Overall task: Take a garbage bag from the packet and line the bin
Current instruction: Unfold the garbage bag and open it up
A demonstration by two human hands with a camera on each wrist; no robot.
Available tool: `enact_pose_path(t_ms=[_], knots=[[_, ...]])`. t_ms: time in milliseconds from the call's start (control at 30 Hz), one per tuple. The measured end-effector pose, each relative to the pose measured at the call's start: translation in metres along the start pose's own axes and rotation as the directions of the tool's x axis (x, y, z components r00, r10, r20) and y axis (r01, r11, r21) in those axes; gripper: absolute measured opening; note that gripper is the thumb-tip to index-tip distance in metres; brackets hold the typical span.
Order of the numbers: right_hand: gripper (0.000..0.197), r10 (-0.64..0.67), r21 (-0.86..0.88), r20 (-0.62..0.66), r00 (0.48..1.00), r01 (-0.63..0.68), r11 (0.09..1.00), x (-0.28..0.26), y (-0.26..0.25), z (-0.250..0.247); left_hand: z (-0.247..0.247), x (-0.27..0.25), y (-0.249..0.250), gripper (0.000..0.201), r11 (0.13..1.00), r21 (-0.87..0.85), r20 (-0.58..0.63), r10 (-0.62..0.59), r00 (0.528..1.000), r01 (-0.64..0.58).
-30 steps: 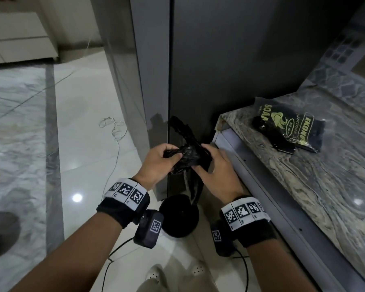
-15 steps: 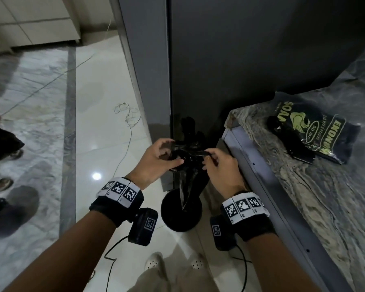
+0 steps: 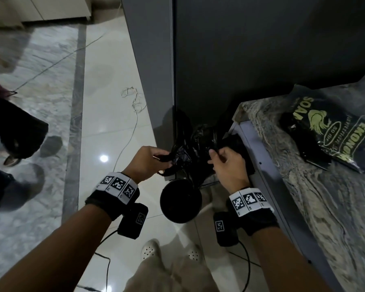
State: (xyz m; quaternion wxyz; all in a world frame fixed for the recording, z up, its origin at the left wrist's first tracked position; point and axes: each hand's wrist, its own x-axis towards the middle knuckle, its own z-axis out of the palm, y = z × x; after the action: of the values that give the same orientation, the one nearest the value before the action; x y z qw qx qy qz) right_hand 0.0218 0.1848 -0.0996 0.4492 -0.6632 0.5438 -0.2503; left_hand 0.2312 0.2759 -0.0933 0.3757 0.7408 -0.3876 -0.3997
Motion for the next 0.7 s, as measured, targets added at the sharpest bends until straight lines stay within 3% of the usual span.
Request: enact_pose_path(t_ms=[233,433,533,700], knots=[[0.018,0.066,0.014,0.003,0.998,-0.066,0.998,-0.002,0.015,0.019,-0.010,0.001,-0.033,0.012,0.990,-0.003,-0.008,-0.139,0.990,0.139],[0.018,0.085,0.034,0.030,0.996,-0.086,0.996,-0.016,0.004,0.047,-0.036,-0.016,-0.049,0.008,0.969,-0.113,-0.041,-0.225,0.974,0.219],[0.006,0.062,0.061,0.018,0.998,-0.062,0.996,-0.028,-0.005,0.061,-0.054,-0.025,-0.059,0.009,0.968,-0.101,-0.059,-0.234,0.970,0.228],[0.026,0.099,0.107,0.011,0.995,-0.100,0.989,-0.044,-0.013,0.083,-0.074,-0.040,-0.073,0.009,0.970,-0.096,-0.055,-0.227,0.972,0.221]])
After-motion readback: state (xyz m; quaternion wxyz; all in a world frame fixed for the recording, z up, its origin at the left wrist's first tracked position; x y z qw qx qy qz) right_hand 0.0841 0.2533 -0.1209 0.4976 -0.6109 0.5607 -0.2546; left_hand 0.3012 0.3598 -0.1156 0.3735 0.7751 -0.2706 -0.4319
